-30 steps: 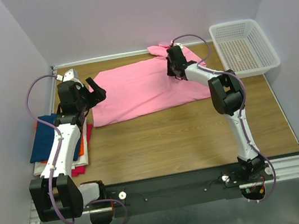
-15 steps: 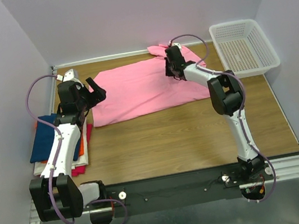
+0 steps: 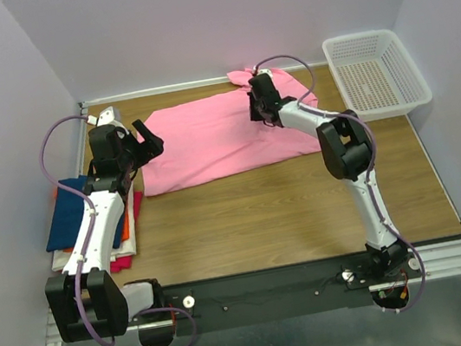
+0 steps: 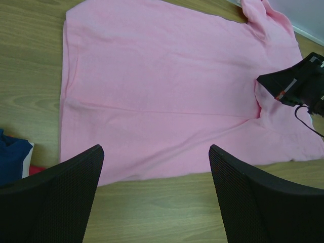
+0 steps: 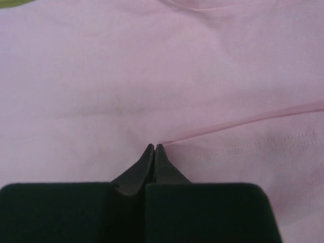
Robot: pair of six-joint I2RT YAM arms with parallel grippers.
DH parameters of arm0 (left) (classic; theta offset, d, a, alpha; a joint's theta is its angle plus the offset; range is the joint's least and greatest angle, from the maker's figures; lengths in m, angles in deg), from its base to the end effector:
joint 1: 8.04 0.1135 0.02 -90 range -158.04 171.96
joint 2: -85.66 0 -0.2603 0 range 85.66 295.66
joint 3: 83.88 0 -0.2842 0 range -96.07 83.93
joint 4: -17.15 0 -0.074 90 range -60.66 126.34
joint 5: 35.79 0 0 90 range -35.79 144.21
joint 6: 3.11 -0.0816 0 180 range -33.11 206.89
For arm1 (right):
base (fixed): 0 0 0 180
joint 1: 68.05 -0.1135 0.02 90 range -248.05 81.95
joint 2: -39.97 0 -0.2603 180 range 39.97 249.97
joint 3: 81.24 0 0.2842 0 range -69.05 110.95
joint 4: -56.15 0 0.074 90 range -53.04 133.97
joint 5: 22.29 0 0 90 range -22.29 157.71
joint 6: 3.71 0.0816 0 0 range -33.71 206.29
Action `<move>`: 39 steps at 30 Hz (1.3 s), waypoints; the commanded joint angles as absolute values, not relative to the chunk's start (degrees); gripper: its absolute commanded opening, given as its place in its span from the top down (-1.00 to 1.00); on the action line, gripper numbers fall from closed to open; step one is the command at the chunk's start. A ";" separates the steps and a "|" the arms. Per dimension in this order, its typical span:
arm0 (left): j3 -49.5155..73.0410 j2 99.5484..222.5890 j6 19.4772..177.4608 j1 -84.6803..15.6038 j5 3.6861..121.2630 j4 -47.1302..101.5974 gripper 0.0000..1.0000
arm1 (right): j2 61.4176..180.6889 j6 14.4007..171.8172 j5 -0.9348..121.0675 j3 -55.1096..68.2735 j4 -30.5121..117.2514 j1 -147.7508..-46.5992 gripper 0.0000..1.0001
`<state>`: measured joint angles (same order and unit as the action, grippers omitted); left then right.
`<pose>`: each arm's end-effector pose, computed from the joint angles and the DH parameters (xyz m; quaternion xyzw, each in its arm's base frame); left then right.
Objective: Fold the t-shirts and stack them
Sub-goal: Fold the tshirt
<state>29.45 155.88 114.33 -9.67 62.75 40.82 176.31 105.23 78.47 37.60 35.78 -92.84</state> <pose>0.3526 -0.0222 0.2701 -0.1523 0.8384 -0.1919 0.4868 0.5521 0.2382 0.1131 -0.0045 0.8953 0.0848 0.4374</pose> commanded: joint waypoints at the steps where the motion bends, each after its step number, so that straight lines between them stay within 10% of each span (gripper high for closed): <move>1: 30.32 156.06 113.87 -9.97 63.71 40.68 -0.83 | 176.73 103.43 77.11 35.72 37.72 -94.15 0.99; 21: 30.49 156.94 114.57 -9.88 62.57 40.85 -0.83 | 174.45 102.11 76.32 32.28 40.71 -94.24 0.83; 32: 35.40 158.61 126.07 -9.88 55.18 39.71 -0.85 | 170.32 102.38 74.65 32.73 41.06 -93.63 -0.30; 39: 37.18 161.33 136.63 -11.46 47.29 37.60 -0.85 | 158.11 110.53 76.67 19.76 40.63 -90.46 -0.38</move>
